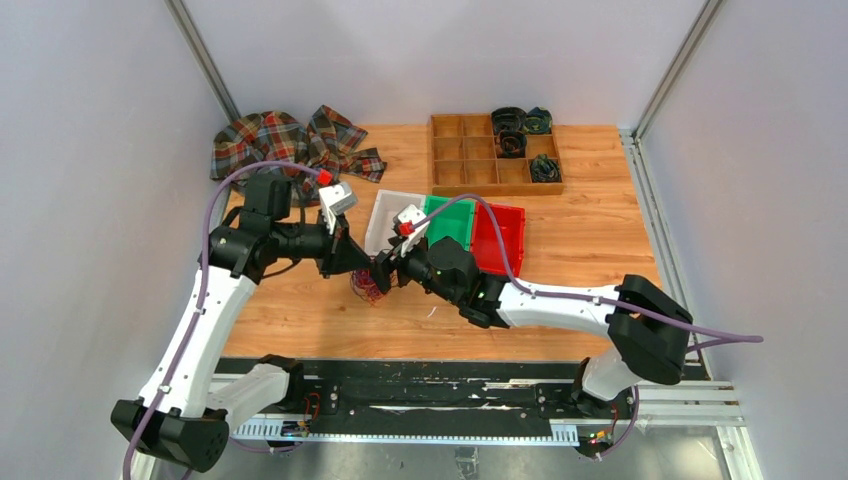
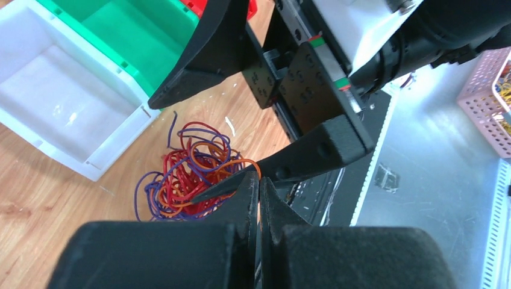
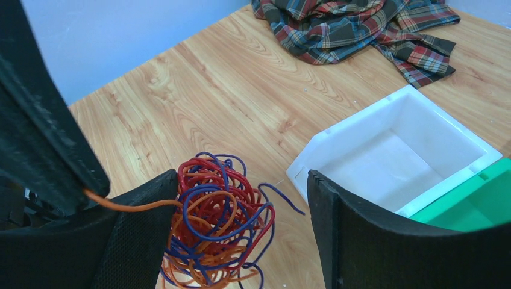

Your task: Untangle the cables

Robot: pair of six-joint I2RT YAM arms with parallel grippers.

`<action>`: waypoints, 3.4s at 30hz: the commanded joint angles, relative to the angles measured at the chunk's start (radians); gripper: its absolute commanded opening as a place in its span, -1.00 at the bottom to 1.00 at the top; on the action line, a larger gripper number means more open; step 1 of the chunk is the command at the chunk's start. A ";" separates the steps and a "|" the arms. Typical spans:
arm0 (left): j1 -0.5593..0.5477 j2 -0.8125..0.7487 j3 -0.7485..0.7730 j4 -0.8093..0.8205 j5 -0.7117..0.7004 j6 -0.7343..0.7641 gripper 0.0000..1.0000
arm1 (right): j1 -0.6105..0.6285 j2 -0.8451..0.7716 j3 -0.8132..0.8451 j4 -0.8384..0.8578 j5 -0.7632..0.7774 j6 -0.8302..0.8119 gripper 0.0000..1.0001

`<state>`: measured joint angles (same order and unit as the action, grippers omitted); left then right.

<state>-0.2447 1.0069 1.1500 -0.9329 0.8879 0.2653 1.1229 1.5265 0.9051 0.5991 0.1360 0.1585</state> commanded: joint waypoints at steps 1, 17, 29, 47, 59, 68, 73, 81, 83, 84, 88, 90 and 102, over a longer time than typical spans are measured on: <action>-0.013 -0.009 0.062 -0.001 0.105 -0.075 -0.99 | 0.014 0.025 0.021 0.091 0.020 0.030 0.55; -0.013 0.072 0.426 0.000 0.157 -0.214 -0.99 | 0.014 0.082 -0.125 0.166 0.083 0.105 0.48; -0.013 0.137 0.732 0.000 0.011 -0.278 -0.99 | 0.014 0.106 -0.231 0.182 0.128 0.169 0.43; -0.013 0.229 1.114 -0.015 -0.314 -0.258 -0.99 | 0.014 0.129 -0.321 0.219 0.148 0.255 0.46; -0.013 -0.018 0.202 -0.017 -0.302 0.054 -0.61 | -0.018 -0.039 -0.228 0.058 0.064 0.212 0.16; -0.029 0.050 -0.051 -0.014 -0.238 0.215 0.41 | -0.062 -0.178 -0.237 -0.141 0.074 0.232 -0.11; -0.067 0.133 -0.131 0.070 -0.225 0.223 0.53 | -0.088 -0.274 -0.288 -0.217 0.097 0.262 -0.10; -0.147 0.252 -0.234 0.246 -0.207 0.179 0.53 | -0.089 -0.353 -0.321 -0.267 0.132 0.280 -0.10; -0.157 0.277 -0.253 0.286 -0.208 0.186 0.52 | -0.090 -0.362 -0.321 -0.272 0.140 0.281 -0.09; -0.164 0.290 -0.260 0.300 -0.210 0.195 0.52 | -0.090 -0.367 -0.321 -0.274 0.143 0.281 -0.09; -0.189 0.346 -0.278 0.345 -0.238 0.226 0.46 | -0.089 -0.375 -0.305 -0.287 0.143 0.280 -0.09; -0.198 0.370 -0.283 0.372 -0.254 0.237 0.40 | -0.090 -0.376 -0.295 -0.294 0.142 0.277 -0.08; -0.208 0.366 -0.211 0.331 -0.237 0.246 -0.82 | -0.090 -0.382 -0.294 -0.278 0.116 0.278 -0.11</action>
<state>-0.4423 1.4216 0.8787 -0.5556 0.6170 0.5076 1.0416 1.1568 0.5934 0.3084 0.2565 0.4271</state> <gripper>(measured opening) 0.139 0.450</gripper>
